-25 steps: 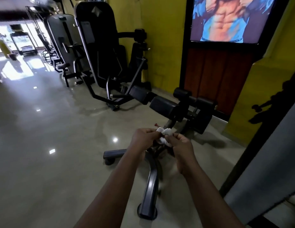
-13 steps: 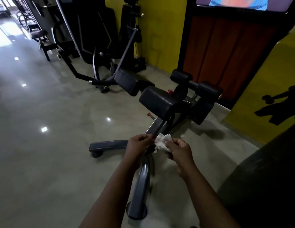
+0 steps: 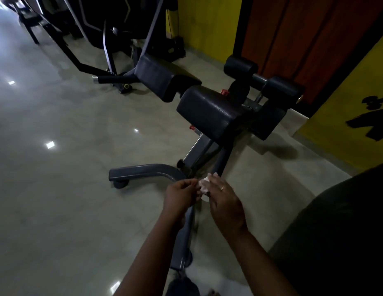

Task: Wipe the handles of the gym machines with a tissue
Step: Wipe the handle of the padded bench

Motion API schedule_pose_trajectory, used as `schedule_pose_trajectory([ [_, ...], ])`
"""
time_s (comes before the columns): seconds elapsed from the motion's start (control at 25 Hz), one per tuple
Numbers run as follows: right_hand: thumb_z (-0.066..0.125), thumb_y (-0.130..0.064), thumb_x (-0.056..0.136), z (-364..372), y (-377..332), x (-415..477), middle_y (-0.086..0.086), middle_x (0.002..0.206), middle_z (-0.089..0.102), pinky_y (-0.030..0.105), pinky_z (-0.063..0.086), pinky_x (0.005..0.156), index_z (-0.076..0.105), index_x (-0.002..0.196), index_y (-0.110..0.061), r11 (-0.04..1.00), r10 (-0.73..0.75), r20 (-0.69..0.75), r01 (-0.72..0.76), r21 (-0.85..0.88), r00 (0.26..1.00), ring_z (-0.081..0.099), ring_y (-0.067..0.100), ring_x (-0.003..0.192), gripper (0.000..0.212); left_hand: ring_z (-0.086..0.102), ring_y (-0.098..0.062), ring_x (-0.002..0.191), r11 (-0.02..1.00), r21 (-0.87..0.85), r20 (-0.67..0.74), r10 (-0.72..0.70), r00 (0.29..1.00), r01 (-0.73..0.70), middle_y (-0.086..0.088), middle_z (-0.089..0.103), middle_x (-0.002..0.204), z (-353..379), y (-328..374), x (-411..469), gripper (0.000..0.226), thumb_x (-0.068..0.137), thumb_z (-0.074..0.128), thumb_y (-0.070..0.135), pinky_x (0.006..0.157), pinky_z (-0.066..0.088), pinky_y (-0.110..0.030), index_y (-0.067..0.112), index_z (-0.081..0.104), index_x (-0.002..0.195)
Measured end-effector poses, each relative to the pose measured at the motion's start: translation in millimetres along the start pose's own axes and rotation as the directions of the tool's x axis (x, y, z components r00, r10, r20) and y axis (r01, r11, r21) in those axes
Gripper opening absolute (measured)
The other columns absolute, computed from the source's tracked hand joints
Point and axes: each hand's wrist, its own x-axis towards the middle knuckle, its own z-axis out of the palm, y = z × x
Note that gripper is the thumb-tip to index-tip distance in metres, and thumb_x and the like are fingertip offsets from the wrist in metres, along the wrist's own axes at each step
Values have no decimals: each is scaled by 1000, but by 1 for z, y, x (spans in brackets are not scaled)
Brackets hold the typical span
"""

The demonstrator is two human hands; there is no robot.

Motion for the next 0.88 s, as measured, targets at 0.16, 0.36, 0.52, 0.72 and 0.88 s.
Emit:
schedule_pose_trajectory([
  [0.16,50,-9,97,1,5,-40,12,134,56,33,41,108,60,127,-1,992,-115,-45,117,38,992,50,23,129,32,68,-24,79,1000,-27,-20,-13,1000,12,-21,71,95,-5,-8,7,21,98,45,-1,75,56,-30,0,63,106],
  [0.36,57,-3,93,7,-2,-27,15,123,64,34,43,105,67,117,1,952,-207,1,202,-231,978,59,28,117,27,67,-21,71,994,-111,-37,-11,999,7,-12,72,78,-1,-9,7,19,99,46,4,70,55,-29,1,64,103],
  [0.52,55,1,92,12,-5,-35,19,121,65,39,49,99,67,115,4,880,-334,70,337,-334,940,60,33,117,26,59,-25,74,996,-92,-63,-12,998,6,-10,68,77,1,-8,11,19,99,48,8,68,49,-31,4,66,97],
  [0.72,50,-1,93,20,-6,-17,19,118,66,40,46,103,69,111,4,840,-412,131,431,-329,902,60,30,117,27,67,-25,82,998,-60,-72,-4,997,0,-11,73,89,-5,-12,15,23,100,48,13,71,54,-30,4,68,105],
  [0.88,44,-3,91,26,-8,-16,19,121,64,39,38,110,70,109,2,834,-428,253,487,-259,868,57,30,120,32,69,-27,89,998,-52,-78,-43,996,39,-15,72,96,-10,-13,14,21,99,50,15,81,55,-37,5,67,106],
])
